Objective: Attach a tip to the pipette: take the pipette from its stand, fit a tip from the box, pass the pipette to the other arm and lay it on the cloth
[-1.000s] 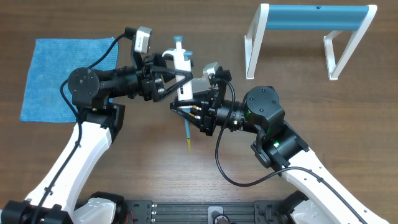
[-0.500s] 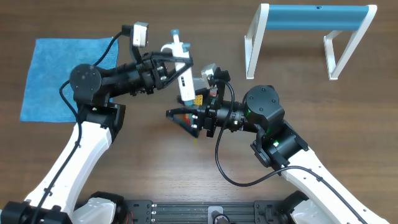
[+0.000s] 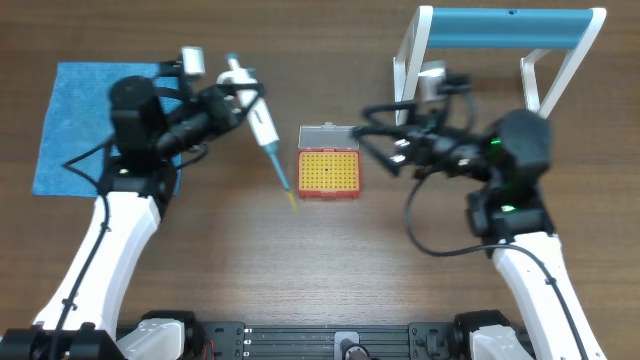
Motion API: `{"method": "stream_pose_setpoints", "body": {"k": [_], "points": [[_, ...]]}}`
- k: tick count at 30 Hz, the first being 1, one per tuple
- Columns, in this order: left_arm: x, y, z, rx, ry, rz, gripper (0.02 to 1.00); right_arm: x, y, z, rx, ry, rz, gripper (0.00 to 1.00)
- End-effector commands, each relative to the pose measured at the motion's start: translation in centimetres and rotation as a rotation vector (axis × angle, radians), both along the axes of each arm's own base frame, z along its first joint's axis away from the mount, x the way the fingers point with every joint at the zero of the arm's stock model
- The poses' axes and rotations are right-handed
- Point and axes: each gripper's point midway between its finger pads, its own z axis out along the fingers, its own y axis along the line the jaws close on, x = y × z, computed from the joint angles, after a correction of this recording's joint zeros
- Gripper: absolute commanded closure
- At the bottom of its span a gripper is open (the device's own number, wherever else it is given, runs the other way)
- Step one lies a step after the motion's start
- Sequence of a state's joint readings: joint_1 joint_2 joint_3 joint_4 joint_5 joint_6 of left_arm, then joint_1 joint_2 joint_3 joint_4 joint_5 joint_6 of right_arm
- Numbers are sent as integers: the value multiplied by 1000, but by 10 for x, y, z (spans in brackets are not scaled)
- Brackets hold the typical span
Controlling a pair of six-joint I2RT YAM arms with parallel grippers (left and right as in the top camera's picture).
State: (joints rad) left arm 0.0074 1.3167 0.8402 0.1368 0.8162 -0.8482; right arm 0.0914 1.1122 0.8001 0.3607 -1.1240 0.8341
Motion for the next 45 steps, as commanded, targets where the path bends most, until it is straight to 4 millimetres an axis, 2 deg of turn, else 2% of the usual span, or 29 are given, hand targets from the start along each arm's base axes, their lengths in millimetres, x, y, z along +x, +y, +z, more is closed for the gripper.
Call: {"method": "stream_pose_setpoints", "body": {"k": [1, 3, 5, 6, 9, 11, 12, 14, 17, 19, 21, 23, 26, 29, 31, 36, 40, 45], "points": [[9, 48, -12, 77, 2, 113, 993, 24, -68, 5, -17, -34, -170, 150], [10, 69, -35, 152, 94, 205, 991, 37, -96, -1, -26, -17, -279, 150], [4, 79, -51, 230, 176, 245, 993, 48, -117, -11, -52, 4, -389, 148], [0, 82, -55, 260, 210, 247, 993, 56, -130, -23, -82, 38, -472, 148], [-5, 88, -41, 357, 250, 229, 993, 68, -169, -82, -301, 206, -738, 143], [-3, 97, -28, 425, 273, 238, 993, 57, -202, -124, -526, 369, -916, 148], [0, 102, -22, 461, 288, 241, 991, 49, -217, -136, -625, 426, -990, 145], [7, 111, -12, 531, 332, 239, 993, 37, -241, -140, -763, 472, -1118, 145], [25, 127, -7, 624, 418, 235, 993, 31, -270, -120, -847, 445, -1289, 145], [39, 141, -15, 678, 501, 257, 993, 16, -298, -109, -908, 463, -1465, 145], [53, 149, -28, 705, 575, 250, 993, -12, -325, -101, -1019, 516, -1635, 143], [66, 151, -42, 705, 630, 230, 993, -35, -338, -96, -1121, 553, -1714, 145], [81, 152, -67, 708, 710, 195, 993, -53, -341, -96, -1185, 586, -1726, 145], [88, 153, -91, 728, 756, 144, 993, -57, -339, -97, -1187, 595, -1711, 145], [89, 156, -99, 754, 767, 125, 993, -54, -335, -100, -1168, 597, -1680, 145], [89, 173, -98, 857, 761, 155, 993, -46, -323, -106, -1113, 599, -1602, 145], [73, 215, -102, 1066, 814, 180, 993, -43, -315, -112, -1091, 611, -1549, 145], [53, 281, -100, 1249, 867, 184, 993, -37, -301, -119, -1040, 619, -1465, 145]]}}
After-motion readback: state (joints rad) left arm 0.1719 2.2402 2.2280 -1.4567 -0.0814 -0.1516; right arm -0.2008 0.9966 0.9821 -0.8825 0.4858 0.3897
